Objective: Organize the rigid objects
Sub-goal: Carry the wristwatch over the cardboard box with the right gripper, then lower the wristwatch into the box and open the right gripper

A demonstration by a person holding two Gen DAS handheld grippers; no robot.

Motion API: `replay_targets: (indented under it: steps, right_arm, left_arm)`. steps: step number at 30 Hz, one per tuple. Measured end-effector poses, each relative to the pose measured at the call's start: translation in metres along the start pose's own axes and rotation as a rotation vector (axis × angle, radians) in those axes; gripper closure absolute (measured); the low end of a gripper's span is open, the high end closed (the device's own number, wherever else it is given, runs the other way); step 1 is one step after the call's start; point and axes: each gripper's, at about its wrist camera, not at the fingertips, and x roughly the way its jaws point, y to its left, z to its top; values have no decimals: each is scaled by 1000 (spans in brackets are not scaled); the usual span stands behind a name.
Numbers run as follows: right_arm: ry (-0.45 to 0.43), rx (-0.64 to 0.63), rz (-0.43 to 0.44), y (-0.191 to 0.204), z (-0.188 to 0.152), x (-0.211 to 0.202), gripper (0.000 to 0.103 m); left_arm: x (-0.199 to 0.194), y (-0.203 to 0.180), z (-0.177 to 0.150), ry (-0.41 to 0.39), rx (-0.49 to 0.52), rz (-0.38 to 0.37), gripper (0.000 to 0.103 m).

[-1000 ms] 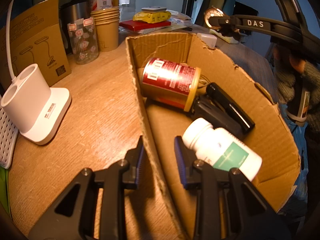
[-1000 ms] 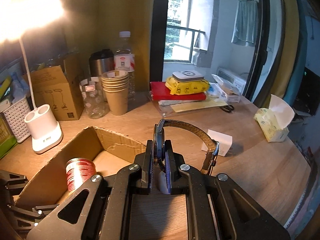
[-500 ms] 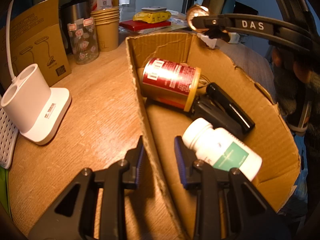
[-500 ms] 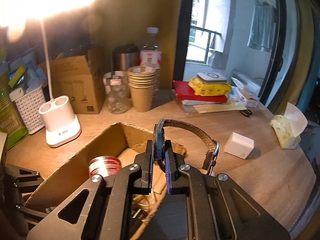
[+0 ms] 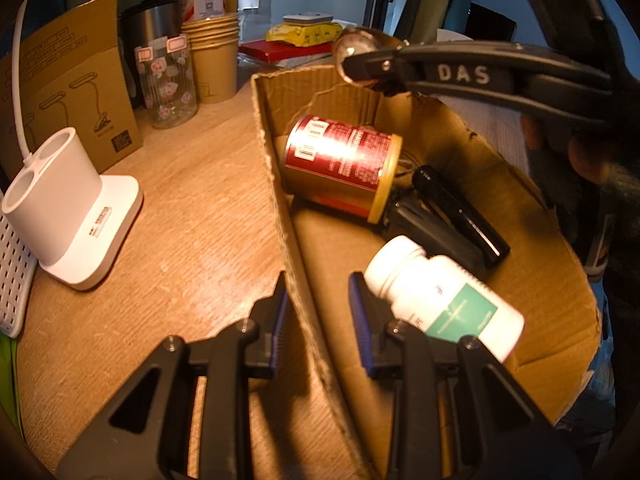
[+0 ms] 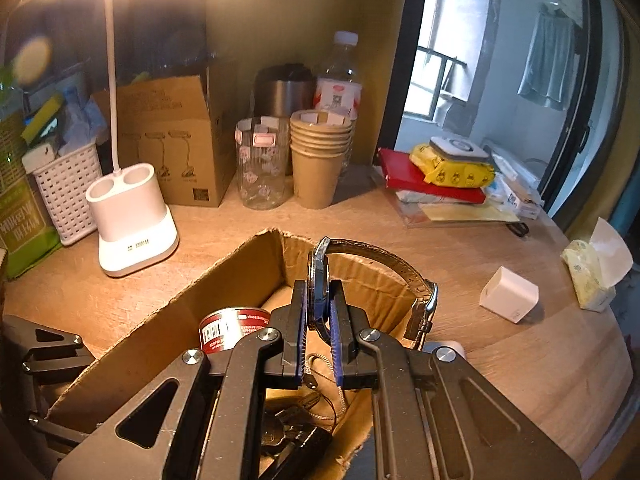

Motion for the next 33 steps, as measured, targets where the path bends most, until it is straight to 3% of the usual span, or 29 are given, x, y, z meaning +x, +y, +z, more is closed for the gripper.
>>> replay_targets:
  steps: [14,22,33]
  right_arm:
    - [103,-30,65,8,2,19,92]
    - [189,-21,57,4,-1,33,92]
    - [191,32,73,-4,-1,33,90]
  left_arm:
    - [1,1,1,0,0,1,73]
    - [2,0,1,0,0,2,73]
    - [2,-1,1,0,-1,2,73]
